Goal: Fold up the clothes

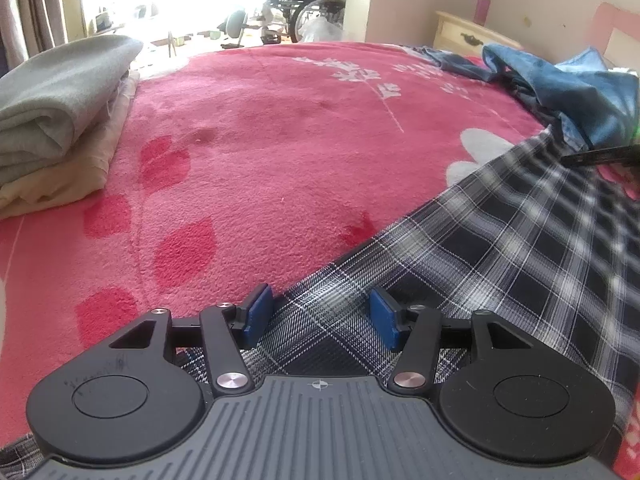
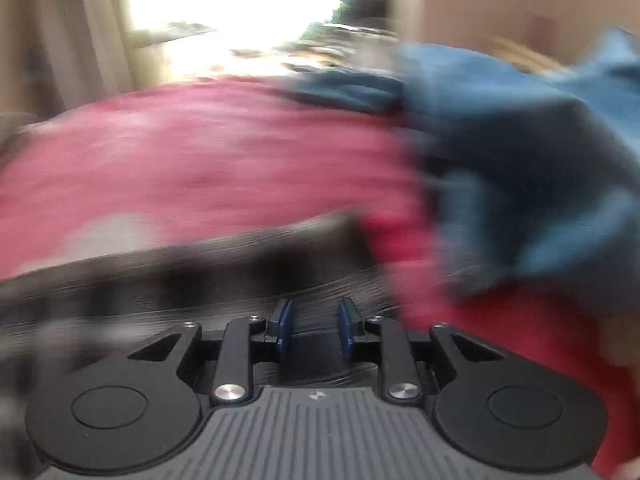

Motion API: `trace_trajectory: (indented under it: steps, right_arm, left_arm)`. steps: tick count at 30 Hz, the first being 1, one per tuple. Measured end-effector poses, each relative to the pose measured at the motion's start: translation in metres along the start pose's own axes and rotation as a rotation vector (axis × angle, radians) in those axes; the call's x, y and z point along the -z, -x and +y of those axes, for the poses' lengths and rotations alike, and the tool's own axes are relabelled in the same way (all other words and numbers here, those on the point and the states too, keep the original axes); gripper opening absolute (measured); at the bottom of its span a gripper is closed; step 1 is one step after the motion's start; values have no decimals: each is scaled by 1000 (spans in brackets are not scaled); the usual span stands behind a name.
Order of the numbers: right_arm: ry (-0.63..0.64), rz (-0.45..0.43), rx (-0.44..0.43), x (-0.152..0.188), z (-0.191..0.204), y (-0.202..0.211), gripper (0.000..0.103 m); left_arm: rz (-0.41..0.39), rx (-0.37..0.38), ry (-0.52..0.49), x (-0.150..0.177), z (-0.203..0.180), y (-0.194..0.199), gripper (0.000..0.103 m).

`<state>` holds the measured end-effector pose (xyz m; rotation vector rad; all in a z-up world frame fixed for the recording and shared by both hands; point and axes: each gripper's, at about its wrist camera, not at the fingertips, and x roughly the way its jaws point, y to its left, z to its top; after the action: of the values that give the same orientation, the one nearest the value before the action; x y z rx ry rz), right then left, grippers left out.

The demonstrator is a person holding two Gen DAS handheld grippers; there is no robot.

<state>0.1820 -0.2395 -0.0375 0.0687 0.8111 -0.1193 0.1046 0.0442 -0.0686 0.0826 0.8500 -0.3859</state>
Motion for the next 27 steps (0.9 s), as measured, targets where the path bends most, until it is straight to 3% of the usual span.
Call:
trace_trajectory:
  steps: [3,8,12,15,21,27]
  right_arm:
    - [-209,-45,191,-16,-32,25,28]
    - [-287,-153,81,-16,-26,92,30]
    - [-234,-190,-29,-13,22,132,37]
    - [-173,-177,-132,-21,76,122,40]
    - [126,-176,-324,-16,194,161,42]
    - [331,-89,-490,8,289,160,43]
  left_arm:
    - [8,19,14,-3,3,0,60]
    - [-5,58,98,-11,14,8,65]
    - [-23,100,216,-19,32,34,67]
    - [-69,88,241,-21,50,79,70]
    - [-181,-47,364,9,117,209,81]
    - [-219,-279,628,106,167,325,91]
